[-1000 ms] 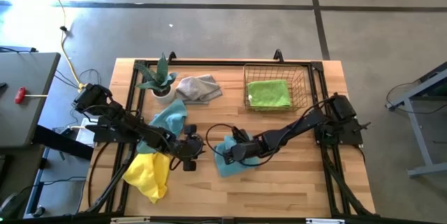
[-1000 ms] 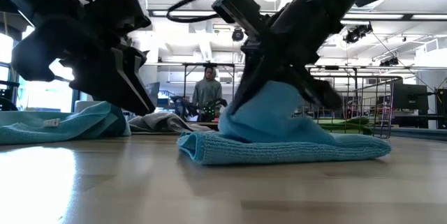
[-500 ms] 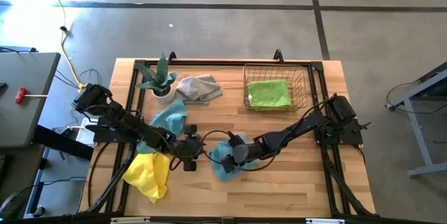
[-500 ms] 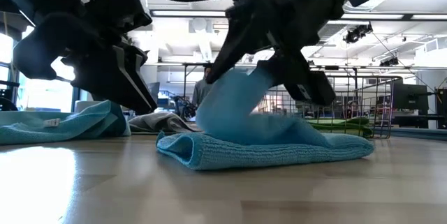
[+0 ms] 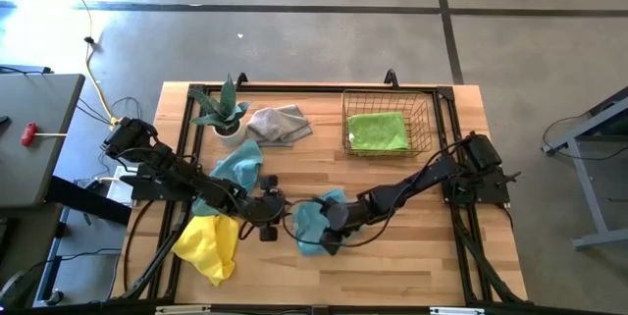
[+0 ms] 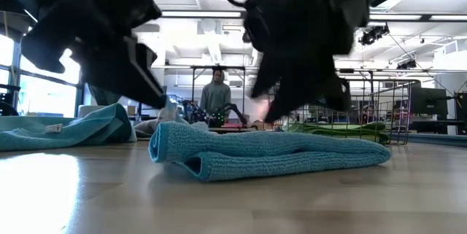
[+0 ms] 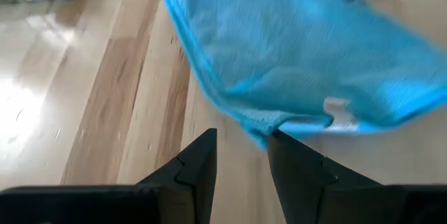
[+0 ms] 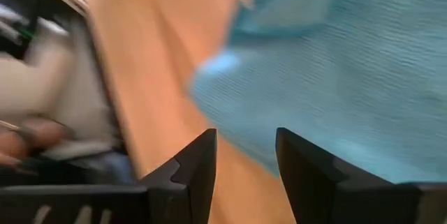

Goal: Fold microfiber towels
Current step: Fold the bottom blue microfiber towel

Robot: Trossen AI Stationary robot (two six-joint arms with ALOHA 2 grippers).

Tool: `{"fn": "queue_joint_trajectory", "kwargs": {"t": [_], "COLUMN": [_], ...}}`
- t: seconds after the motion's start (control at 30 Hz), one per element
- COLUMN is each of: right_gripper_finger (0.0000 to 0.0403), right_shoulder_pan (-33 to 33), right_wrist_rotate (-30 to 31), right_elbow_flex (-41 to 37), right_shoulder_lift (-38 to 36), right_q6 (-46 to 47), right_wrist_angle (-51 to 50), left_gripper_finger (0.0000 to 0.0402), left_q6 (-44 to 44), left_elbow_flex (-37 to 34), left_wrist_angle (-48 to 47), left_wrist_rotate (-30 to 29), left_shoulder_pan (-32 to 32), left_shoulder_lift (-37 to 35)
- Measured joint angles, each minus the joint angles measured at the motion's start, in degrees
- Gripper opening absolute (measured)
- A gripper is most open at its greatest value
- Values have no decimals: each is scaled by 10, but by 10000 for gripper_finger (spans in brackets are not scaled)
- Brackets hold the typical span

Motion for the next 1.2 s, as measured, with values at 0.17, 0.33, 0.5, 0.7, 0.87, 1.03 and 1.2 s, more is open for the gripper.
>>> {"fn": "queue_joint_trajectory", "kwargs": {"t": [0.17,0.33,0.5,0.7,0.87,1.03,1.2], "right_gripper_finger": [129,124,124,123,123,123,123], "right_shoulder_pan": [14,30,44,57,58,58,58], "right_wrist_rotate": [85,147,162,210,221,233,234], "right_elbow_flex": [0,0,0,0,0,0,0], "right_shoulder_lift": [0,0,0,0,0,0,0], "right_q6": [-86,-84,-93,-116,-116,-116,-116], "right_wrist_angle": [-129,-217,-245,-242,-240,-237,-238], "left_gripper_finger": [117,117,117,117,117,117,117], "left_q6": [32,79,103,55,44,56,55], "left_elbow_flex": [1,11,12,18,60,105,131], "left_wrist_angle": [57,142,213,277,278,230,66], "left_wrist_rotate": [1,2,14,67,109,143,126], "left_shoulder_pan": [-8,-19,-1,38,54,61,61], "left_shoulder_lift": [0,0,25,104,167,199,188]}}
